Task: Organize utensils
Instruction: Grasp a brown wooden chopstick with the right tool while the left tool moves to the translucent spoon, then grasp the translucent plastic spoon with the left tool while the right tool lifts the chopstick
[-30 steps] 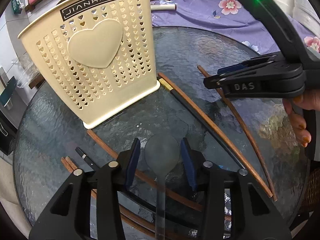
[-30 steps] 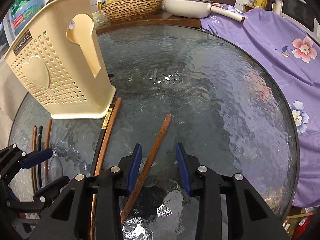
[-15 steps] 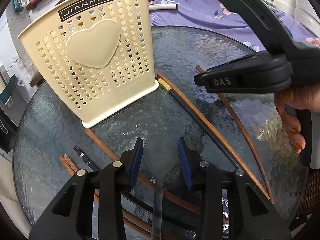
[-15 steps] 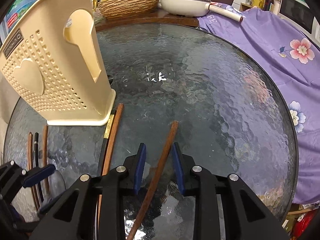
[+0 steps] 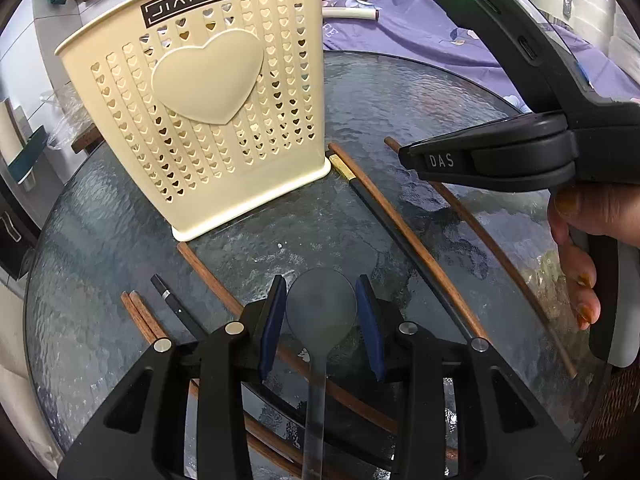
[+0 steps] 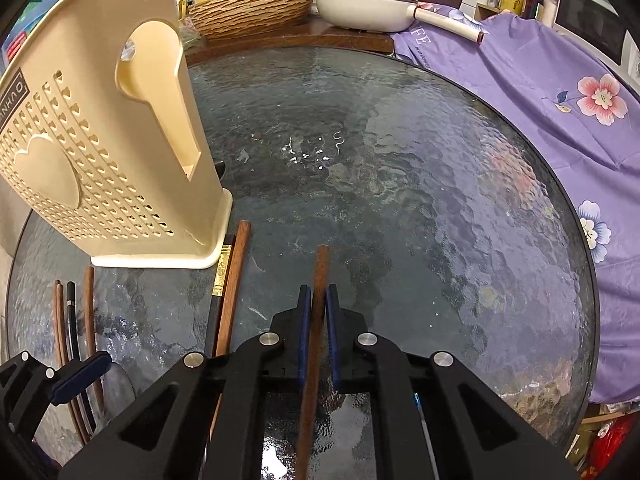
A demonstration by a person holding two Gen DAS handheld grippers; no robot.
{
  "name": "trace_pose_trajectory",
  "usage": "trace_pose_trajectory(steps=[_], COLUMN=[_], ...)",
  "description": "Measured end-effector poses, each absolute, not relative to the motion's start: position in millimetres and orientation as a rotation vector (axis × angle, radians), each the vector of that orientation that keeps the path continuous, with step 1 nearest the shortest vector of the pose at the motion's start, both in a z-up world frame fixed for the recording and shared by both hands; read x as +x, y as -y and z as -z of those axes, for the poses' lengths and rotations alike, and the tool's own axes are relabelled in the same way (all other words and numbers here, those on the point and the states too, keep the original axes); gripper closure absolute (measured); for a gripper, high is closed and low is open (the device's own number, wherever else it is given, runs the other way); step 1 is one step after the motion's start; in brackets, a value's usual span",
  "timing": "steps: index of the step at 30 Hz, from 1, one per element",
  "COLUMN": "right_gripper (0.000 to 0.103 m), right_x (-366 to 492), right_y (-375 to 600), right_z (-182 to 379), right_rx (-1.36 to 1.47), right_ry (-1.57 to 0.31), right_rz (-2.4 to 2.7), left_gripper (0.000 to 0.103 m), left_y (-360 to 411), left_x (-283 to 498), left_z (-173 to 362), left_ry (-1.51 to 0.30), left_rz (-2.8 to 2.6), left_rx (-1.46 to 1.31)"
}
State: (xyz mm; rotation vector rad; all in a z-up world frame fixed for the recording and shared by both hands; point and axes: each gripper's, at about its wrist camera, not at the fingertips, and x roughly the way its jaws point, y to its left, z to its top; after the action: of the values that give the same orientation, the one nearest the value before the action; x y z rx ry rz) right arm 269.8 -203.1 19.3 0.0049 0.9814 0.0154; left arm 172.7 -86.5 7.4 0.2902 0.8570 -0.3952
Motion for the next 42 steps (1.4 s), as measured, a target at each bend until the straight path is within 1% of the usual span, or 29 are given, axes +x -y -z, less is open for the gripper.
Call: trace_pose_trajectory(steps=[8, 15, 29, 42], right_gripper=[0.096, 0.096, 0.096, 0.096], right_x=[268.7, 262.9, 224.1, 196.5], right_y=[210.1, 225.8, 230.7, 226.3], right_z=[-18.5, -25.7, -82.5, -114.2], right_rx=[0.048, 0.131, 0.171, 0.132], right_ry=[-0.968, -0.931, -0.797, -0.709], right_rz=[-0.059, -0.14, -0.319, -0.38], left_gripper=[0.067, 0.067, 0.067, 0.067], left_y=[84.0, 72.4, 55.9, 46.5], left_x=[174.8, 168.1, 149.5, 138.3], left_z=[-13.4, -40.5, -92.7, -118.1], left_ry=[-0.847, -0.788, -0.674, -0.609], left_rz=[0.402, 0.416, 0.409, 0.402], left_rx=[0.244, 0.196, 0.126, 0.108])
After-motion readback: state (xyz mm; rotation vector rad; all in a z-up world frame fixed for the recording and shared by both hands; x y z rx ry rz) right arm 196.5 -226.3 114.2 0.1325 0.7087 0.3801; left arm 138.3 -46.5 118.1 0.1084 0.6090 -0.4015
